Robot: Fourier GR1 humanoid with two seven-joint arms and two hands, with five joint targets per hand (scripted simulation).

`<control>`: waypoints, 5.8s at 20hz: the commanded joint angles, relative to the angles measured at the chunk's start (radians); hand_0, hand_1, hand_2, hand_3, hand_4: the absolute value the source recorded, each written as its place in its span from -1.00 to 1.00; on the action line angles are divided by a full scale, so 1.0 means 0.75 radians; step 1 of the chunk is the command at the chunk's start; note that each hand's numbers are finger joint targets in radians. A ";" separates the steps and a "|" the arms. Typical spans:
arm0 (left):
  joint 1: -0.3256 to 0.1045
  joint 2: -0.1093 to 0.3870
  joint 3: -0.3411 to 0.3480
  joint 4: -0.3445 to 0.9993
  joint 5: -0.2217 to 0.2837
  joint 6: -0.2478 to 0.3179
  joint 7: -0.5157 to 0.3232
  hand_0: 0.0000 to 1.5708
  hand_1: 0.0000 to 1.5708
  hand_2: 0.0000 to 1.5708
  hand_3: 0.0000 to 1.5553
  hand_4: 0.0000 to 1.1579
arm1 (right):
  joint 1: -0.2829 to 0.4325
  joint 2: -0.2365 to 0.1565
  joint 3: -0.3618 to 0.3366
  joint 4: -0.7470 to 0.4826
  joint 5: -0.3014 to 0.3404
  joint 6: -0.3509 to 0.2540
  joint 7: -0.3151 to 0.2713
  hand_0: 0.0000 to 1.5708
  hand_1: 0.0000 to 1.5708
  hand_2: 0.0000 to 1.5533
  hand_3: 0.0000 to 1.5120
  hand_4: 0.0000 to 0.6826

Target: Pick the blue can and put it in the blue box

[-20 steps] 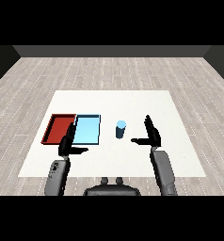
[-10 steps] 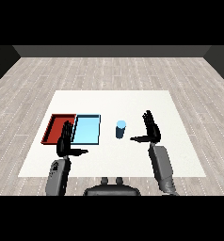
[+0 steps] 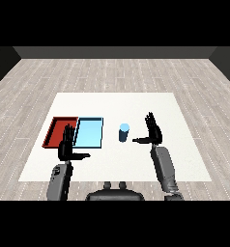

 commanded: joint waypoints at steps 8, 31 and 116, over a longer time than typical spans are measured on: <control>0.025 -0.017 -0.029 -0.083 0.007 0.025 0.064 -1.00 -1.00 -1.00 -1.00 -1.00 | -0.022 -0.006 -0.024 0.087 -0.081 0.030 0.038 -1.00 -1.00 -1.00 -1.00 -1.00; -0.092 0.013 0.053 0.121 0.053 0.001 -0.046 -1.00 -1.00 -1.00 -1.00 -1.00 | -0.122 0.058 0.132 0.475 -0.175 -0.100 -0.101 -1.00 -1.00 -1.00 -1.00 -1.00; -0.223 -0.039 -0.352 0.173 0.027 0.213 0.191 -1.00 -1.00 -1.00 -1.00 -1.00 | -0.174 -0.118 0.573 0.046 -0.262 -0.455 -0.056 0.82 0.82 0.86 0.88 0.93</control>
